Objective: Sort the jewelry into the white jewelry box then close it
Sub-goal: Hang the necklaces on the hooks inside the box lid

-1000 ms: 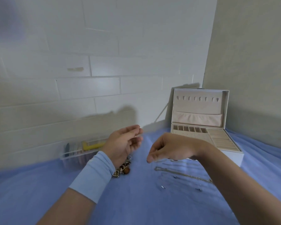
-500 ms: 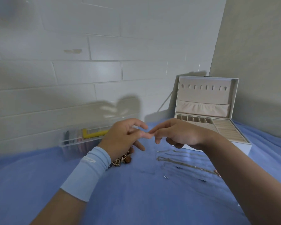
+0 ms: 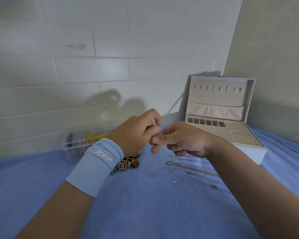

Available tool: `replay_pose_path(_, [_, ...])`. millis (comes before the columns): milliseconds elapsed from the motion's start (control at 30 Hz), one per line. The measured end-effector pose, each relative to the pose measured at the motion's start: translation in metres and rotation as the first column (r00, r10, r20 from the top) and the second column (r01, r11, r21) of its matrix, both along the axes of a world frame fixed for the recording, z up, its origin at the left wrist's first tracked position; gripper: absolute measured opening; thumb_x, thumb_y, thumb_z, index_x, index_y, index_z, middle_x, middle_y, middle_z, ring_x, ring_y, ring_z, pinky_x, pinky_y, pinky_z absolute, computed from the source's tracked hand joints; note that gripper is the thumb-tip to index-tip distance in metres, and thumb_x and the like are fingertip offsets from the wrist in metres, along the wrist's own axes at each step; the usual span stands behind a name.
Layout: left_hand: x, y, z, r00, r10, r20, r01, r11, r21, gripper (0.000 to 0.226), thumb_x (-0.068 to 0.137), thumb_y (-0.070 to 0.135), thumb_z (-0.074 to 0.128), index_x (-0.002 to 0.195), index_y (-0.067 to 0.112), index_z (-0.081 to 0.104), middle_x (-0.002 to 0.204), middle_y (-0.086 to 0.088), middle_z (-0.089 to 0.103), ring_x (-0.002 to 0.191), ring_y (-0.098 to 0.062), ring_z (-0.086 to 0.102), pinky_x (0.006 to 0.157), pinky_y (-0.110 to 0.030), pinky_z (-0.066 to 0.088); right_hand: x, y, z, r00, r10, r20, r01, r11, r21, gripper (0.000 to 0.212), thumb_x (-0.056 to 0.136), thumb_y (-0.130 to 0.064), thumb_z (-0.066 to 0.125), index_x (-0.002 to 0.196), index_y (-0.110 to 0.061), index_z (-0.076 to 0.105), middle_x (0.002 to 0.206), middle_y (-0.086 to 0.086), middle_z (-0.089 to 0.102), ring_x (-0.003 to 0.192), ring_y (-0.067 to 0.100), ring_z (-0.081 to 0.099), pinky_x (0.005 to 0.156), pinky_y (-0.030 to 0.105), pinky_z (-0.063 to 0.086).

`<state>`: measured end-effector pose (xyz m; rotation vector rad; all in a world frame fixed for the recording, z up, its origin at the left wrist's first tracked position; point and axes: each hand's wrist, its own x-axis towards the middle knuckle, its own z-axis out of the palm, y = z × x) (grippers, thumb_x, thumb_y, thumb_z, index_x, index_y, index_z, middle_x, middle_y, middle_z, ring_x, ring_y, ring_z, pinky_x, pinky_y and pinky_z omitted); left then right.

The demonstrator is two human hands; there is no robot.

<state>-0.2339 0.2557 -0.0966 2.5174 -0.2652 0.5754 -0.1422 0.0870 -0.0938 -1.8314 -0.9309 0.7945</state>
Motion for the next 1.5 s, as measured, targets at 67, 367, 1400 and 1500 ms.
replay_pose_path(67, [0.005, 0.000, 0.003, 0.997, 0.003, -0.077, -0.004, 1.000, -0.015, 0.009, 0.099, 0.014, 0.049, 0.101, 0.022, 0.051, 0.065, 0.006, 0.064, 0.056, -0.004, 0.053, 0.055, -0.013, 0.038, 0.004, -0.001, -0.001, 0.999, -0.042, -0.001, 0.042, 0.999, -0.002, 0.019, 0.096, -0.028, 0.066, 0.099, -0.012, 0.075, 0.088, 0.002, 0.077, 0.053, 0.013, 0.020, 0.046, 0.022, 0.023])
replay_pose_path(367, [0.011, -0.001, -0.007, 0.942, 0.026, 0.335, -0.008, 0.998, -0.054, 0.010, 0.083, 0.020, 0.061, 0.084, 0.030, 0.059, 0.085, 0.007, 0.060, 0.067, -0.018, 0.055, 0.063, -0.038, 0.049, 0.016, 0.004, 0.002, 0.812, -0.065, -0.581, 0.200, 0.964, 0.172, 0.024, 0.105, -0.020, 0.039, 0.088, -0.013, 0.055, 0.092, 0.010, 0.072, 0.072, 0.019, 0.067, 0.052, 0.019, 0.043])
replay_pose_path(1400, [-0.001, -0.006, -0.036, 0.982, -0.139, -0.128, -0.065, 0.390, -0.919, 0.016, 0.094, 0.015, 0.061, 0.097, 0.012, 0.077, 0.076, 0.001, 0.069, 0.067, -0.012, 0.065, 0.056, -0.020, 0.053, 0.012, -0.012, 0.012, 0.945, -0.290, 0.152, 0.273, 0.954, 0.124, 0.019, 0.099, -0.018, 0.061, 0.094, -0.011, 0.078, 0.094, 0.003, 0.079, 0.082, 0.009, 0.069, 0.075, 0.017, 0.049])
replay_pose_path(1500, [-0.001, -0.008, -0.037, 0.967, -0.195, -0.165, -0.097, 0.319, -0.943, 0.016, 0.095, 0.014, 0.059, 0.096, 0.011, 0.075, 0.076, 0.002, 0.071, 0.062, -0.010, 0.066, 0.054, -0.019, 0.053, 0.015, -0.010, 0.011, 0.970, -0.245, 0.004, 0.238, 0.944, 0.227, 0.021, 0.102, -0.013, 0.055, 0.097, -0.003, 0.073, 0.079, 0.011, 0.074, 0.077, 0.023, 0.072, 0.084, 0.035, 0.056])
